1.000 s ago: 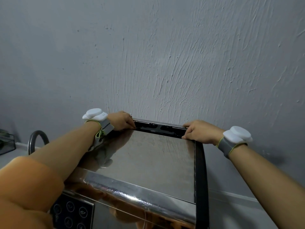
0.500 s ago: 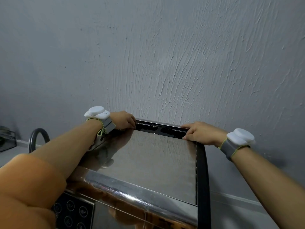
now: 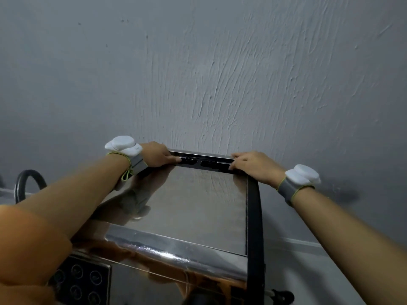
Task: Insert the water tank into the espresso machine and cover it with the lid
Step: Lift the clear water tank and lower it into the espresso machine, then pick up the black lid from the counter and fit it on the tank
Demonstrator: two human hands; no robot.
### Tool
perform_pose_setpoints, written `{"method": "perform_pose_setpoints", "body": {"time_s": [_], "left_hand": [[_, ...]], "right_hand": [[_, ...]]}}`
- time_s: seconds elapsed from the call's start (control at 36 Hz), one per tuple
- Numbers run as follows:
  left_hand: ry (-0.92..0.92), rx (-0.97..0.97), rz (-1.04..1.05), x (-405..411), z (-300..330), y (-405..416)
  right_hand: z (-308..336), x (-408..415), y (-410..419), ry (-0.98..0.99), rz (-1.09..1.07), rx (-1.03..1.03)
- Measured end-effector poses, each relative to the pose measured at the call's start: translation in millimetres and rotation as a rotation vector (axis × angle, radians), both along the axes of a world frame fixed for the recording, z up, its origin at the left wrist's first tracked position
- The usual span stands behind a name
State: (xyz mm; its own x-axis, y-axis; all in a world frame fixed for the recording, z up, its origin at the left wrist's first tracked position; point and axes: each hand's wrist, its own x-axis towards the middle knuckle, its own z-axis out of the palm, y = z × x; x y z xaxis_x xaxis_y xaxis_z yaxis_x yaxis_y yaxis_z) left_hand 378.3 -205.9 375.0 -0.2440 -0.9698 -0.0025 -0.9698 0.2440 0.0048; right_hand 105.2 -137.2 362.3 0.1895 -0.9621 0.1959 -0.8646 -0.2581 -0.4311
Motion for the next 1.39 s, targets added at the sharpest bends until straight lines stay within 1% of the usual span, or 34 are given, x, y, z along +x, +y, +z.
{"method": "perform_pose_setpoints", "body": {"time_s": [0.06, 0.11, 0.22, 0.31, 0.36, 0.39, 0.47, 0.5, 0.56, 0.58, 0.64, 0.67, 0.72, 0.75, 0.81, 0.89, 0.92, 0.97, 1.0, 1.19, 1.25, 1.28, 1.39], "left_hand": [[0.038, -0.015, -0.055, 3, 5, 2], [0.076, -0.012, -0.108, -7, 10, 6], [0.148, -0.046, -0.124, -36, 18, 22], [0.203, -0.083, -0.179, -59, 21, 38], [0.227, -0.114, -0.207, -89, 20, 53], [0.25, -0.124, -0.204, -90, 23, 58], [0.256, -0.155, -0.228, -147, 22, 86], [0.265, -0.164, -0.224, -149, 26, 92], [0.273, -0.173, -0.233, -185, 22, 107], [0.279, -0.2, -0.238, -184, 24, 111], [0.286, -0.203, -0.245, -231, 15, 128], [0.291, -0.212, -0.243, -232, 16, 134], [0.292, -0.185, -0.264, -274, 7, 147], [0.295, -0.178, -0.269, -274, 8, 151], [0.302, -0.137, -0.287, -304, -4, 163], [0.297, -0.087, -0.294, -326, -18, 174], [0.288, -0.058, -0.332, -356, -32, 186], [0.291, -0.051, -0.306, -363, -44, 190], [0.294, -0.025, -0.321, -383, -56, 195], [0.281, 0.03, -0.262, -413, -104, 205], [0.264, 0.086, -0.322, -448, -125, 221], [0.27, 0.086, -0.322, -452, -130, 223], [0.277, 0.154, -0.368, -507, -159, 248]], "right_hand": [[-1, 4, -1, -0.081, 0.004, -0.069], [-2, -2, 4, -0.116, 0.008, -0.113], [-5, -21, 13, -0.137, -0.004, -0.141], [-7, -41, 26, -0.139, -0.012, -0.148], [-8, -67, 44, -0.142, -0.022, -0.151], [-8, -67, 43, -0.138, -0.016, -0.157], [-12, -116, 68, -0.134, -0.035, -0.134], [-11, -116, 66, -0.118, -0.027, -0.141], [-17, -148, 82, -0.13, -0.03, -0.138], [-16, -145, 82, -0.128, -0.023, -0.137], [-24, -191, 101, -0.132, -0.035, -0.118], [-27, -191, 100, -0.12, -0.028, -0.13], [-35, -233, 117, -0.135, -0.073, -0.105], [-36, -233, 117, -0.144, -0.069, -0.103], [-44, -263, 134, -0.15, -0.099, -0.067], [-54, -286, 146, -0.154, -0.111, -0.061], [-66, -316, 166, -0.161, -0.143, -0.038], [-74, -325, 170, -0.137, -0.153, -0.05], [-84, -344, 184, -0.141, -0.196, -0.035], [-111, -374, 216, -0.136, -0.276, -0.005], [-130, -401, 246, -0.145, -0.366, 0.035], [-135, -404, 250, -0.144, -0.366, 0.031], [-161, -451, 293, -0.15, -0.447, 0.088]]}}
